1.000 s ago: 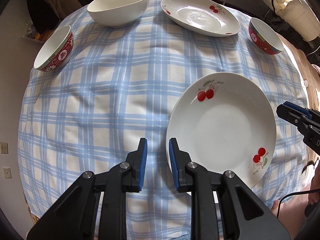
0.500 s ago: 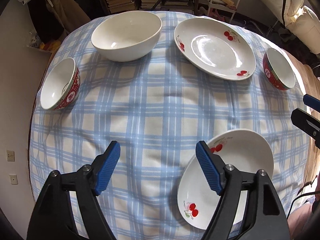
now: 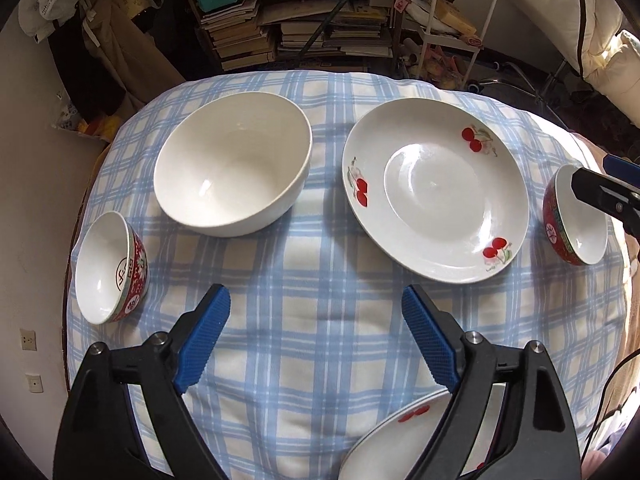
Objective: Organize plates and bowls
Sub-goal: 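Move both tools to the next cherry plate and close them on its rim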
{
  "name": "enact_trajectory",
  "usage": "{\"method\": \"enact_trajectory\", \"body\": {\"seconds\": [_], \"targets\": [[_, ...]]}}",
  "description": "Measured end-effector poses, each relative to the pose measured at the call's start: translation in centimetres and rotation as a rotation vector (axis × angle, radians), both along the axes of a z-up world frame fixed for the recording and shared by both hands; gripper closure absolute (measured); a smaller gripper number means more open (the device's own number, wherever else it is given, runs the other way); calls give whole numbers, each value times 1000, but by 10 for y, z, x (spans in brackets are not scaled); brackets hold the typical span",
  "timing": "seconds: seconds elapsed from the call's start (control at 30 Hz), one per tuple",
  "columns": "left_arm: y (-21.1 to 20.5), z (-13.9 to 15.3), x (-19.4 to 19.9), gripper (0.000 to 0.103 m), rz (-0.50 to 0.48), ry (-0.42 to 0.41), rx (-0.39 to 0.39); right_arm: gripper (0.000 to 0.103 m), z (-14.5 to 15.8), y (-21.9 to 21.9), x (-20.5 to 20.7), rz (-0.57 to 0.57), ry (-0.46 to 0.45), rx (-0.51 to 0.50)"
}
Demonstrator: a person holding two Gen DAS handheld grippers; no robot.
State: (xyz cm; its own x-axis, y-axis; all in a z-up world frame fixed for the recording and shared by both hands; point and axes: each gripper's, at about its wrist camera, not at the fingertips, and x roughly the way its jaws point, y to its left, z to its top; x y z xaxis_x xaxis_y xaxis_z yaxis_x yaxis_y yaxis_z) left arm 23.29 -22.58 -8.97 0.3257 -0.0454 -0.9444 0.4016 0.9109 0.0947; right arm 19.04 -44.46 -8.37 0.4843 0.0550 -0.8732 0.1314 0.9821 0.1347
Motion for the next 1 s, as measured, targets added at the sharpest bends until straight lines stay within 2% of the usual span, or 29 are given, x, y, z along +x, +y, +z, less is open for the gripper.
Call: {"method": "enact_trajectory", "body": {"seconds": [0.37, 0.4, 0.53, 0.6, 0.63, 0.73, 0.8, 0.9, 0.93, 0.97, 1.0], "targets": [[-10, -33, 41, 17, 99, 94, -59, 1, -16, -23, 57, 25, 20, -24], [-11, -35, 42, 17, 104, 102, -65, 10, -19, -25, 61, 26, 30, -8], [-19, -46, 42, 18, 114, 109, -64, 32, -39, -35, 82, 16, 116, 69], [-21, -50, 41, 24, 114, 139, -83, 54, -50, -34, 90, 17, 149, 78], [-23, -53, 42, 26, 114, 152, -86, 58, -55, -33, 93, 20, 166, 79], [-25, -60, 45, 36, 130, 164, -85, 61, -68, -31, 97, 25, 201, 112], [-23, -63, 47, 52, 144, 181, -144, 64, -74, -30, 98, 15, 211, 116], [-20, -67, 51, 57, 174, 185, -187, 77, -83, -31, 100, -4, 227, 116], [-20, -67, 52, 59, 175, 178, -193, 77, -85, -32, 100, -12, 230, 119], [-21, -67, 53, 64, 174, 174, -199, 80, -87, -33, 101, -15, 230, 123], [-22, -65, 54, 78, 169, 173, -213, 83, -89, -33, 101, -16, 227, 125]]}}
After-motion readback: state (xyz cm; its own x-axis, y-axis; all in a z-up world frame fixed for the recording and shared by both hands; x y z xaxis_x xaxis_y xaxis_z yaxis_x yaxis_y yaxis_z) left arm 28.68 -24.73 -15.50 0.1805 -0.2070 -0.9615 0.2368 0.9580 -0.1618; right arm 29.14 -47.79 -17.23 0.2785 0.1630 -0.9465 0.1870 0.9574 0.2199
